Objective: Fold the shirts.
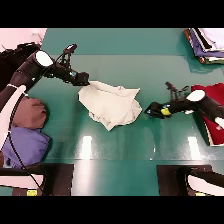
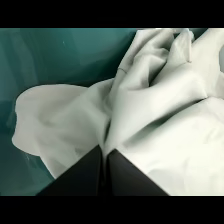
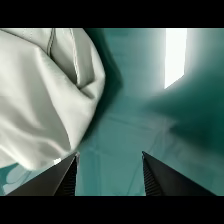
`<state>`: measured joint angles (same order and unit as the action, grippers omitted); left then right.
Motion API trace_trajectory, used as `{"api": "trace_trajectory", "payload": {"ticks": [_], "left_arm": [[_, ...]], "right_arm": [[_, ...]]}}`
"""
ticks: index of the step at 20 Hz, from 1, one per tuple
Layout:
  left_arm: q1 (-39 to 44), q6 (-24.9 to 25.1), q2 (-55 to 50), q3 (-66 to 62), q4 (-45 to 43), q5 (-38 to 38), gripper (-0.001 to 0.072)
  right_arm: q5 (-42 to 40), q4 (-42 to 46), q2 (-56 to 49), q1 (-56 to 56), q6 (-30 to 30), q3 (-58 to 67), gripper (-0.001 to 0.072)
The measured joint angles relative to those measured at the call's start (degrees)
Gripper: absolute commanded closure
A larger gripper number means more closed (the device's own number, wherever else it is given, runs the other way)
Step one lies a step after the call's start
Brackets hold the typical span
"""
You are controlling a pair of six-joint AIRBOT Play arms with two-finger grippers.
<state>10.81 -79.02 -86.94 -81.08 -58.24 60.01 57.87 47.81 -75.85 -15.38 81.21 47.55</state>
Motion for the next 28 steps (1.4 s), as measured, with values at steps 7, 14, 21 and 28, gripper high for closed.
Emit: {"api": "trace_trajectory", "payload": {"ticks": [7,14,21,28], "left_arm": [[0.0,-0.02,0.17,-0.15,-0.13,1.42,0.0684],[0.0,-0.37,12.57,-0.22,-1.16,0.87,0.0684],[0.04,-2.16,38.16,-1.07,-1.33,-4.02,0.0684],[0.02,-4.9,46.49,-8.63,-1.27,-4.15,0.0685]], "right_arm": [[-2.49,0.35,-11.28,-6.97,-0.68,11.69,0.0693],[2.47,10.93,-2.34,-5.46,-0.74,24.37,0.0693],[7.37,15.37,17.55,-0.24,-0.76,41.24,0.0693],[8.44,16.0,27.87,6.1,-0.55,49.99,0.0694]]}}
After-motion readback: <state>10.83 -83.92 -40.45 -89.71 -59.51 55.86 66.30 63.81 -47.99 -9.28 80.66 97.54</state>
